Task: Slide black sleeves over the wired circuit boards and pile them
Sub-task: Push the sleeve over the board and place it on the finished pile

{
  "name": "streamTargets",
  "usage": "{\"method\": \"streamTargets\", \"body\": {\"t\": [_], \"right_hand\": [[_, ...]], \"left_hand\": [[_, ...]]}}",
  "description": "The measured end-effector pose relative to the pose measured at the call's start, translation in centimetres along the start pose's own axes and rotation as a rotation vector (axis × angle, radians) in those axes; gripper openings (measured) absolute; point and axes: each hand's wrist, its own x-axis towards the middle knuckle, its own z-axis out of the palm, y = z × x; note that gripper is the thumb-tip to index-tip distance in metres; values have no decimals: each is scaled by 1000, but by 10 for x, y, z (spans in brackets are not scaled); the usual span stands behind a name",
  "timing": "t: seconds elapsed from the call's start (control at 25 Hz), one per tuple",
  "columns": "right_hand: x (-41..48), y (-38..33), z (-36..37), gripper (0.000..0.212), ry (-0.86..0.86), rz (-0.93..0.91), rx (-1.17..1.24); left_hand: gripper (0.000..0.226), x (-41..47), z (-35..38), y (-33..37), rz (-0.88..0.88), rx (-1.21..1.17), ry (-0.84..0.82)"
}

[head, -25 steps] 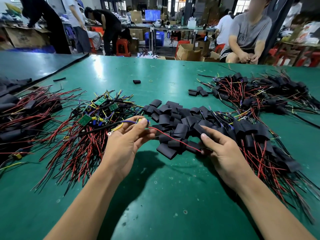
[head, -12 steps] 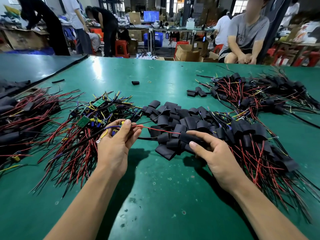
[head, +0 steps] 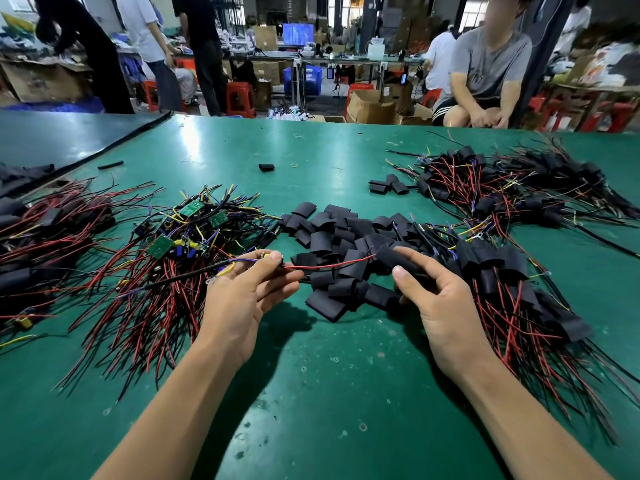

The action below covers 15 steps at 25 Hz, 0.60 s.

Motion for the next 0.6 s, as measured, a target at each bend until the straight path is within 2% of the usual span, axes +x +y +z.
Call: {"method": "streamTargets", "body": {"t": [0.28,0.48,0.6], "right_hand": [[0,2,-2,24,-75,45,-13],[1,3,-1,22,-170,146,15],[0,2,-2,33,-251,197,72]], "left_hand": [[2,2,-3,2,-6,27,19],[4,3,-5,5,-25,31,25],[9,3,-5,5,-33,28,23]]}}
